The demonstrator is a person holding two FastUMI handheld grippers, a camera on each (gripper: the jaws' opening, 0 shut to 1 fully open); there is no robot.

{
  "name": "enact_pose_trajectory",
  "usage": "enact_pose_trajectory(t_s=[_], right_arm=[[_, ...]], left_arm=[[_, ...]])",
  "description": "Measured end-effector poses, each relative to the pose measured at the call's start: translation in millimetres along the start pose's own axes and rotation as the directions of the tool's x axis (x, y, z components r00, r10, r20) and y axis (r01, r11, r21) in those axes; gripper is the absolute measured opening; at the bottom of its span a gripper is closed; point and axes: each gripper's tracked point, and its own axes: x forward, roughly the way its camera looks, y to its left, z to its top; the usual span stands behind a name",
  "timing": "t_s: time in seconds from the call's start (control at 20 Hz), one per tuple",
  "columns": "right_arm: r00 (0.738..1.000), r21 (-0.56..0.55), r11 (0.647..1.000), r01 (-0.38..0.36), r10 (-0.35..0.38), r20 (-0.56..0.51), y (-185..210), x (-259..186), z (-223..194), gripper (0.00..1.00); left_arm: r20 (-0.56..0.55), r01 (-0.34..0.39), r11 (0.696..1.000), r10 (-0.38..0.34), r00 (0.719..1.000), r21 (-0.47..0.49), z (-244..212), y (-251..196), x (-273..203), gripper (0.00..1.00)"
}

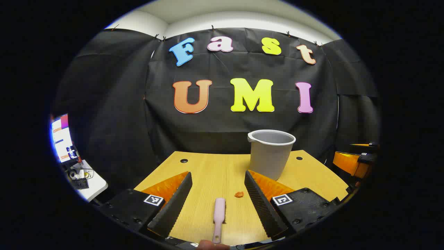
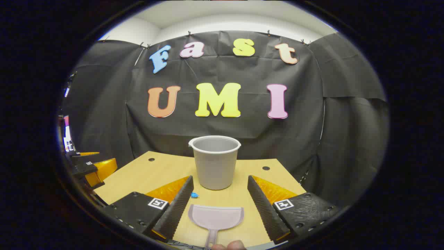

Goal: Pick up the small broom and dustpan from the desktop, sweep the trash into the dustpan with the broom, and then empty the trash into the garbage bin.

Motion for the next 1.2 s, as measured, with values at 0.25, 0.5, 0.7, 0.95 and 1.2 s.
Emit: enact_pose_trajectory(t_s=[0.25,0.5,0.7,0.95,1.2], right_arm=[[1.0,-0.021,1.0,-0.019,0.019,-0.013,11,5,-4,0.92],[0.999,-0.04,0.999,-0.025,0.024,-0.025,12,5,-5,0.97],[0.999,-0.032,0.999,-0.019,0.018,-0.039,10,5,-10,0.95],[0.996,-0.038,0.999,-0.025,0.021,-0.088,8,10,-34,0.95],[0.988,-0.02,0.999,-0.03,0.027,-0.154,8,15,-86,0.95]], left_arm=[[0.005,0.025,1.0,-0.025,1.0,0.01,-1,-1,3,0.98],[-0.016,0.048,0.998,-0.048,0.999,0.031,-7,-7,9,0.98],[-0.011,0.051,0.998,-0.051,0.999,0.028,-9,-9,11,0.98],[-0.024,0.045,0.999,-0.045,0.999,0.028,-17,-9,11,0.98],[-0.052,0.039,0.999,-0.037,0.998,0.023,-30,-9,9,0.98]])
